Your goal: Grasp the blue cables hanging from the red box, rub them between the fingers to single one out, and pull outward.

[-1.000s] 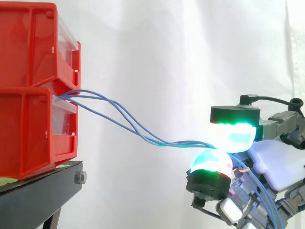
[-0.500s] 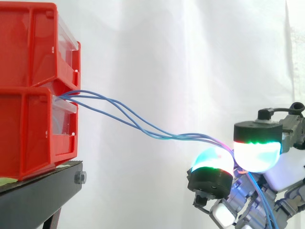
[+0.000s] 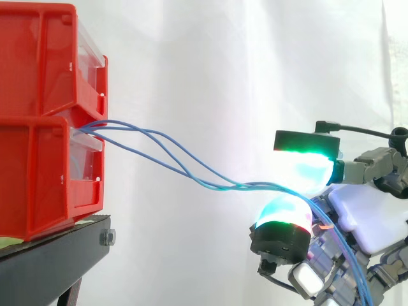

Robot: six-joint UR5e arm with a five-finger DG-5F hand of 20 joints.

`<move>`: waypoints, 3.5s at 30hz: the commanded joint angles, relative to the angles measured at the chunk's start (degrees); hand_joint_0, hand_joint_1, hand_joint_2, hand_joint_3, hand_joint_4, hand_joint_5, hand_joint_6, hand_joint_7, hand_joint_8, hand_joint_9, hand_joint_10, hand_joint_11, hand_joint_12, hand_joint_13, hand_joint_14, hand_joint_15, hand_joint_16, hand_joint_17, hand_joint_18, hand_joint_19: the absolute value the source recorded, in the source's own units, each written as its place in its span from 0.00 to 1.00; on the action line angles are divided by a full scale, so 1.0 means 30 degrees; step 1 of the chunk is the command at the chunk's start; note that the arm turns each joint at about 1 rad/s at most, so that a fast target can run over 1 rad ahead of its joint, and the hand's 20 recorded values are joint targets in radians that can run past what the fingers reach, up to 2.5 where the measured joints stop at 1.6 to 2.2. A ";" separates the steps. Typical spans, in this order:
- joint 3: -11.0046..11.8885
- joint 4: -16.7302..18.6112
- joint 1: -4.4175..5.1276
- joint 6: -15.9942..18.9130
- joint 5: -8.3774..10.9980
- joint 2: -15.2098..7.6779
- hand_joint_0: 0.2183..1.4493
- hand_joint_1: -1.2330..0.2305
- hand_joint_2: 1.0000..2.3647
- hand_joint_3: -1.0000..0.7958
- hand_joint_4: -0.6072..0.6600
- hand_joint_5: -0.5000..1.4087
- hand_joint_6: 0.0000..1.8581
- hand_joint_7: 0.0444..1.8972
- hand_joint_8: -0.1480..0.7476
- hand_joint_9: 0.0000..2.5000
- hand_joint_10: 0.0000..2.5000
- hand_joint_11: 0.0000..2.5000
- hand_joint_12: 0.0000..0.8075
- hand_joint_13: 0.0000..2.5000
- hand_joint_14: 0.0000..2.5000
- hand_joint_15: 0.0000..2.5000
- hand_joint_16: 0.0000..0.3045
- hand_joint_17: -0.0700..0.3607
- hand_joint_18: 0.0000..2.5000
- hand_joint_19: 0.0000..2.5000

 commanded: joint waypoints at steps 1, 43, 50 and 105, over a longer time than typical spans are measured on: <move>0.0035 0.0000 -0.0004 0.0002 0.0000 0.0002 0.29 0.35 0.01 0.41 0.42 0.20 0.44 0.56 0.41 0.36 0.00 0.16 0.47 0.32 0.01 0.22 0.16 0.42 0.27 0.24; 0.0680 -0.0088 -0.0150 -0.0789 0.0029 -0.0027 0.28 0.37 0.01 0.40 0.47 0.20 0.45 0.59 0.40 0.36 0.01 0.17 0.45 0.31 0.01 0.22 0.15 0.40 0.27 0.24; 0.0680 -0.0088 -0.0150 -0.0818 0.0029 0.0002 0.30 0.31 0.01 0.45 0.53 0.18 0.46 0.54 0.45 0.34 0.01 0.17 0.49 0.31 0.01 0.22 0.17 0.44 0.27 0.23; 0.0680 -0.0059 -0.0150 -0.0994 0.0029 0.0002 0.27 0.40 0.00 0.28 0.47 0.20 0.44 0.57 0.41 0.37 0.01 0.16 0.45 0.32 0.01 0.22 0.15 0.40 0.27 0.24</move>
